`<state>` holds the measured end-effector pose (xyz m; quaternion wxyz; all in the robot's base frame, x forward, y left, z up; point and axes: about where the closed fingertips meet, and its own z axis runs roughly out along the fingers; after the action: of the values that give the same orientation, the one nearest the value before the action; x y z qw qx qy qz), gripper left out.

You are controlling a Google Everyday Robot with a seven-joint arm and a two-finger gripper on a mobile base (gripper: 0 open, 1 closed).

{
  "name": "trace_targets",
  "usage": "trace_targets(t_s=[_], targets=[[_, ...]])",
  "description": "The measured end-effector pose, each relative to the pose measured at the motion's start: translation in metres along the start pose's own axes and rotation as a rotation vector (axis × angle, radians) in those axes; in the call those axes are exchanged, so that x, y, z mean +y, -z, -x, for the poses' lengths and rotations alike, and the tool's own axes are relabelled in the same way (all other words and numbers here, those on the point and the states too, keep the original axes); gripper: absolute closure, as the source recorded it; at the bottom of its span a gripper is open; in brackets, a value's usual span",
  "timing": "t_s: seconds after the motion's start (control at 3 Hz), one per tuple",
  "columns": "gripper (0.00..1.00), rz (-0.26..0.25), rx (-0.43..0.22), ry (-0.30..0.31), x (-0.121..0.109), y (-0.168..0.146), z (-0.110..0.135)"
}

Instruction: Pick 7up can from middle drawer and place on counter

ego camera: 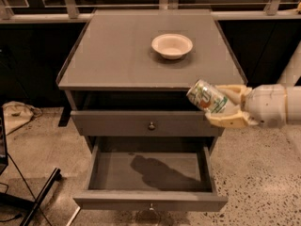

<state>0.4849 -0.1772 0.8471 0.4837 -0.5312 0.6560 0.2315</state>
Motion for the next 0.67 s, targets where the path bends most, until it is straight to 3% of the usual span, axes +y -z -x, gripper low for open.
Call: trace_targets(t_s=[0.33,0.67], targets=[[1.00,-0.134,-0.049,0.020,-0.0285,0.0261,0.0521],[1.00,-0.173,-0.056,0.021,-0.0381,0.0287,0.0589]])
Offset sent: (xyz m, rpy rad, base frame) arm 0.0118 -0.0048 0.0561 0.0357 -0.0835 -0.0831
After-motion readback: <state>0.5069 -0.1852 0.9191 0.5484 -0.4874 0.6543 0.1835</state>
